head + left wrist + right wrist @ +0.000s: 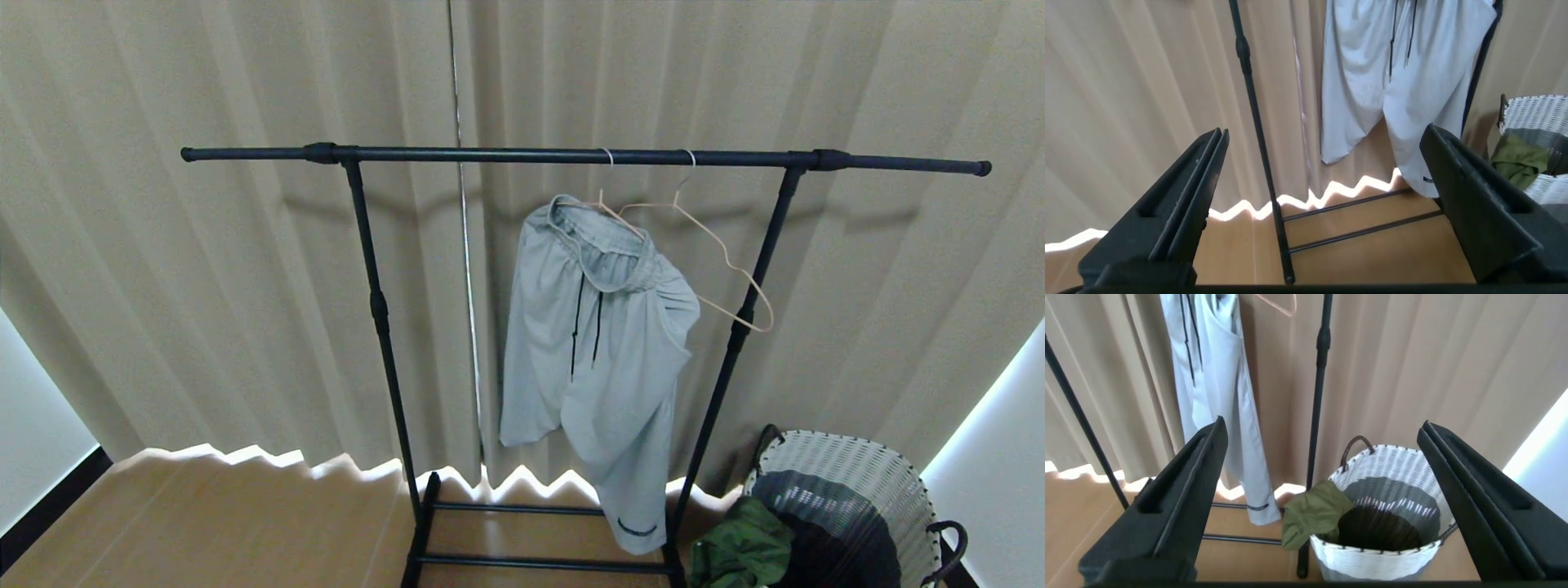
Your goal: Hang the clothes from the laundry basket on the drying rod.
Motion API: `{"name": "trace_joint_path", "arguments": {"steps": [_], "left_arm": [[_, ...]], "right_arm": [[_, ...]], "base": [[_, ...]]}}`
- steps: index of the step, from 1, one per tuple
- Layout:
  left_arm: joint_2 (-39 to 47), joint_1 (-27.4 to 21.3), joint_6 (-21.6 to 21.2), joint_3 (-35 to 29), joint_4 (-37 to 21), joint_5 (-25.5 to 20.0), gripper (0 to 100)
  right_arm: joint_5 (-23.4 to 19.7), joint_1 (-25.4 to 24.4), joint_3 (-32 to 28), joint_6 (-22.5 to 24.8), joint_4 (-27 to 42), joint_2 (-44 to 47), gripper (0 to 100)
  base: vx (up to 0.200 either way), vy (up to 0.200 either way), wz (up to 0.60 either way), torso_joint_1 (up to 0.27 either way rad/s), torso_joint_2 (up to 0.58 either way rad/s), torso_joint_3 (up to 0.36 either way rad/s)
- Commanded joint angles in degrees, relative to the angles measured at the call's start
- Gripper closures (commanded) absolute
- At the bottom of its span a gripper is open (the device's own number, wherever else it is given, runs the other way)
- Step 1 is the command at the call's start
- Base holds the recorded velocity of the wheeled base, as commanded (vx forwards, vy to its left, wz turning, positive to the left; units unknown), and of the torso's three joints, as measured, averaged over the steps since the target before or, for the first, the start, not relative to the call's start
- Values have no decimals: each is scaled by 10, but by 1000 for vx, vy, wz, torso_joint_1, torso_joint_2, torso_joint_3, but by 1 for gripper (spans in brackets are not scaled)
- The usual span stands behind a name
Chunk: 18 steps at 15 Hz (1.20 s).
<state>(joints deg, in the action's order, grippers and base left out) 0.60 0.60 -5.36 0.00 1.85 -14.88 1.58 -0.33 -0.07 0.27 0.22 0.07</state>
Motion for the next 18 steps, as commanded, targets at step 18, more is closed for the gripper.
{"name": "trace_joint_path", "arguments": {"steps": [18], "left_arm": [[2,0,29,0,1,14,0]], "right_arm": [[0,0,0,0,0,-1,0]], "base": [[0,0,0,-149,472,322]]}}
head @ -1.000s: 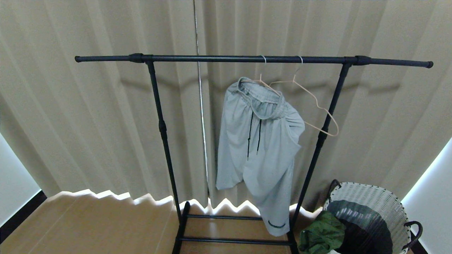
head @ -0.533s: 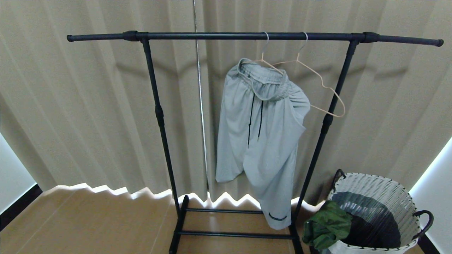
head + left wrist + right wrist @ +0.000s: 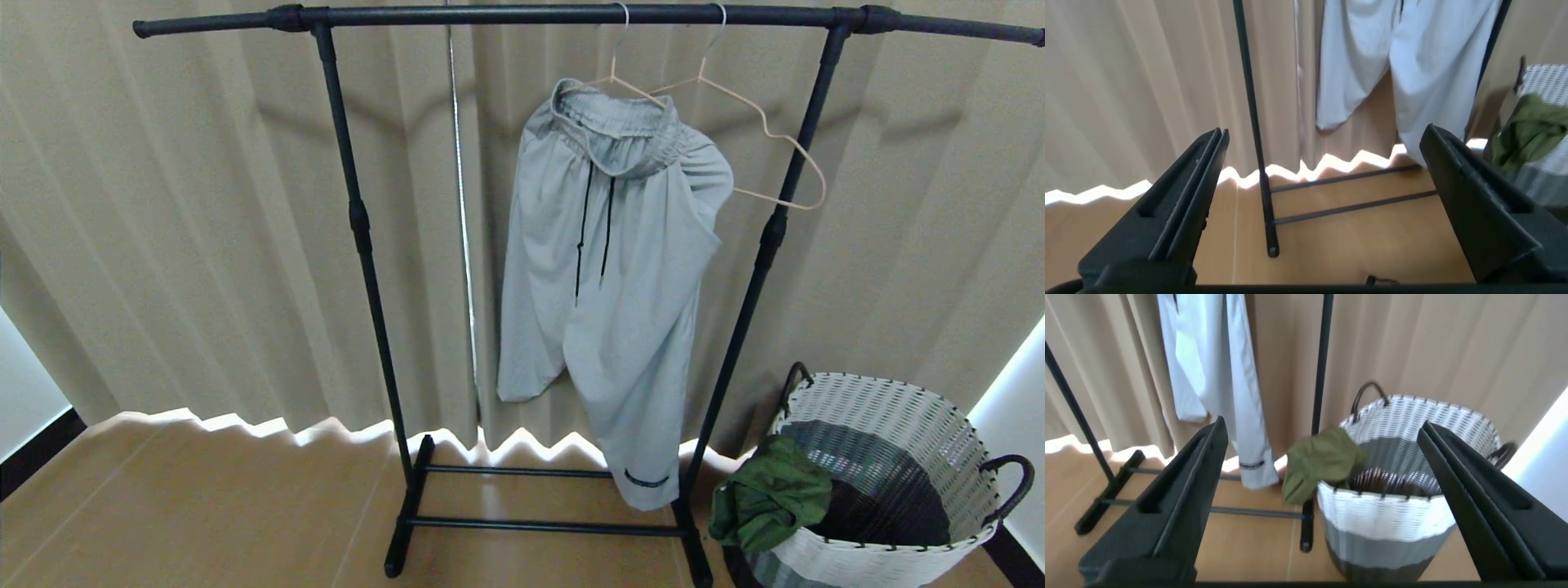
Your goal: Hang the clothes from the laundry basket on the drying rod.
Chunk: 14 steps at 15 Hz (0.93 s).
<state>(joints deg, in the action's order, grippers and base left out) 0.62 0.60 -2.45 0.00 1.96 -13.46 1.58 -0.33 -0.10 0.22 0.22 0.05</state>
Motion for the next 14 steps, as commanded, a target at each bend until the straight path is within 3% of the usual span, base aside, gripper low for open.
{"name": "trace_joint_path", "arguments": {"steps": [1,3,11,14], "left_arm": [[2,0,1,0,1,0,0],[1,0,1,0,0,0,0],[1,-1,-6,0,0,0,0],[1,-1,-34,0,1,0,0]], "right_arm": [[0,0,0,0,0,0,0],[0,0,0,0,0,0,0],[1,0,0,-4,0,0,0],[2,0,0,0,0,0,0]], "base": [[0,0,0,-56,442,383],[0,0,0,-24,408,361],[0,0,0,-2,41,31],[0,0,0,-5,86,54]]}}
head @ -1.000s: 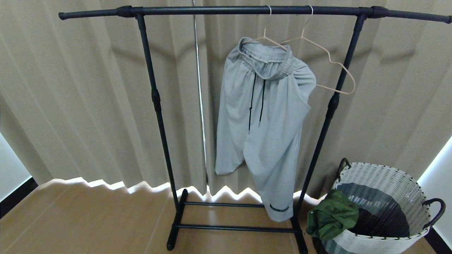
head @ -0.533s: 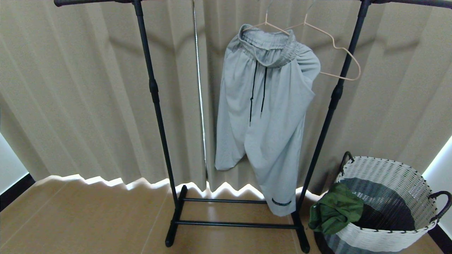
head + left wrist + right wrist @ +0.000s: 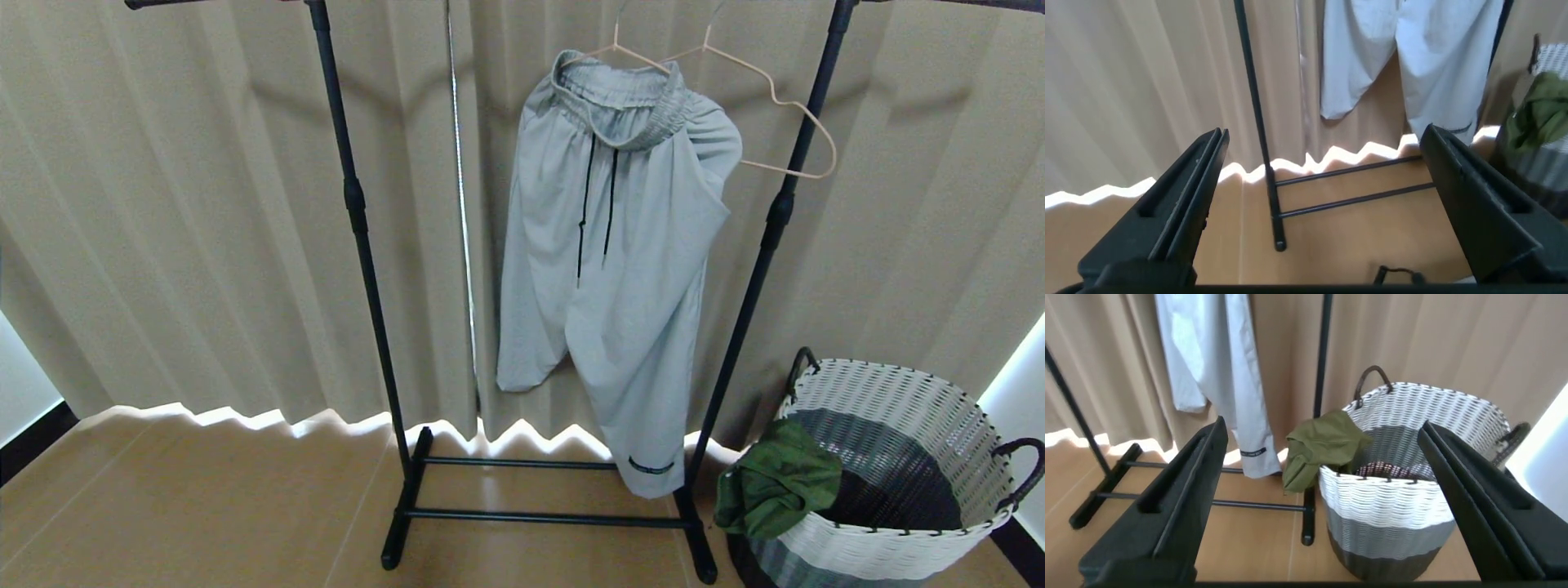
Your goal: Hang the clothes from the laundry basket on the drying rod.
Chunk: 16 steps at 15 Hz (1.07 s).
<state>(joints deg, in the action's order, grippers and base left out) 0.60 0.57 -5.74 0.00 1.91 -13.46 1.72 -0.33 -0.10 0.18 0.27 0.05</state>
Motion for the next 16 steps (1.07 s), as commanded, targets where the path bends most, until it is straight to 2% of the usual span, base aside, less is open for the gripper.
{"name": "trace_joint_path", "arguments": {"steps": [1,3,8,16], "left_arm": [[1,0,-7,0,1,-1,0],[2,0,-8,0,0,-1,0],[1,0,-7,0,0,-2,0],[1,0,-4,0,0,-2,0]], "right_arm": [[0,0,0,3,0,0,0],[0,0,0,5,0,0,0],[0,0,1,5,0,0,0],[0,0,0,3,0,0,0]], "base": [[0,0,0,0,0,0],[0,0,0,0,0,0],[0,-200,0,0,1,7],[0,0,0,0,0,0]]}}
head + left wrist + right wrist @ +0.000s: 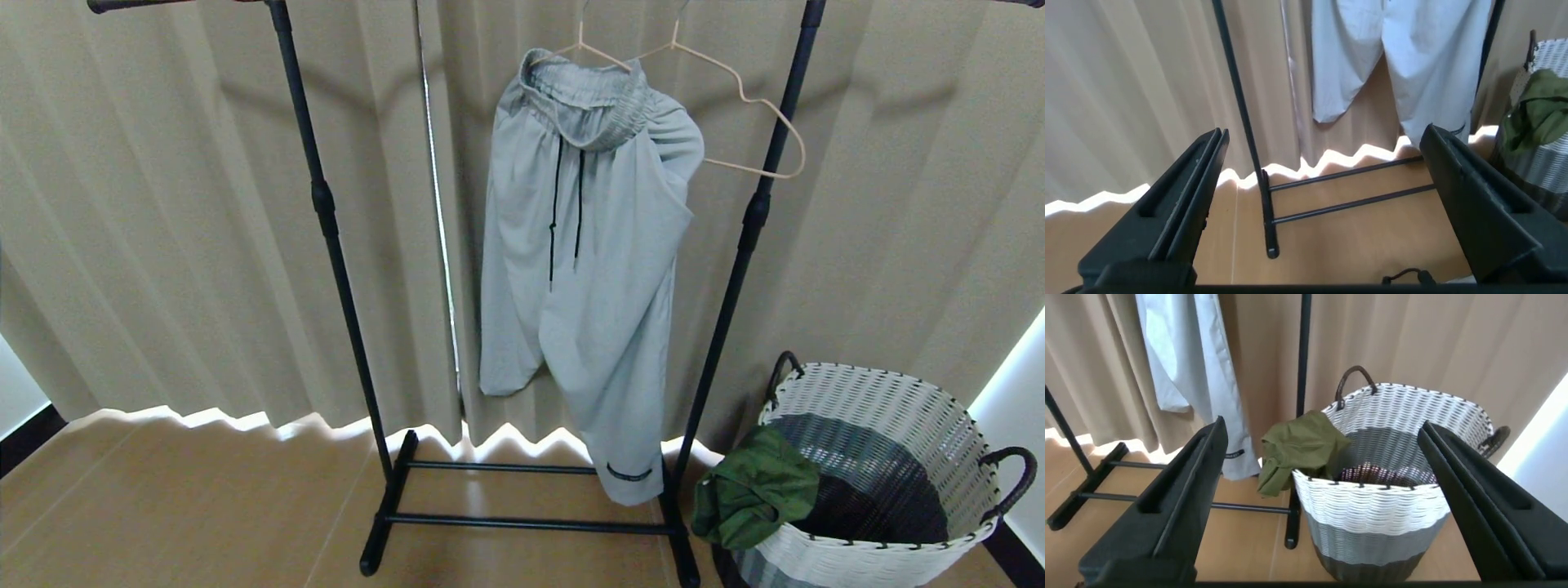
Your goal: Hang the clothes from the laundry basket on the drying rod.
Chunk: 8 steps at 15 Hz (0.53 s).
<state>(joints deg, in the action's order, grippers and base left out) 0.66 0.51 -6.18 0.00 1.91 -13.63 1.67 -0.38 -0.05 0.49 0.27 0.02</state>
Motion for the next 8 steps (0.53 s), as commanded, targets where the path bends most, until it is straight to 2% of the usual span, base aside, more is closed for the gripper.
{"name": "trace_joint_path", "arguments": {"steps": [1,2,8], "left_arm": [[0,0,0,0,0,0,0],[0,0,-1,0,0,0,0],[1,0,-3,0,0,-1,0]], "right_arm": [[0,0,0,0,0,0,0],[0,0,0,1,0,0,0],[-2,0,0,13,1,0,0]], "base": [[0,0,0,0,0,0],[0,0,0,0,0,0],[200,0,0,0,5,3]]}}
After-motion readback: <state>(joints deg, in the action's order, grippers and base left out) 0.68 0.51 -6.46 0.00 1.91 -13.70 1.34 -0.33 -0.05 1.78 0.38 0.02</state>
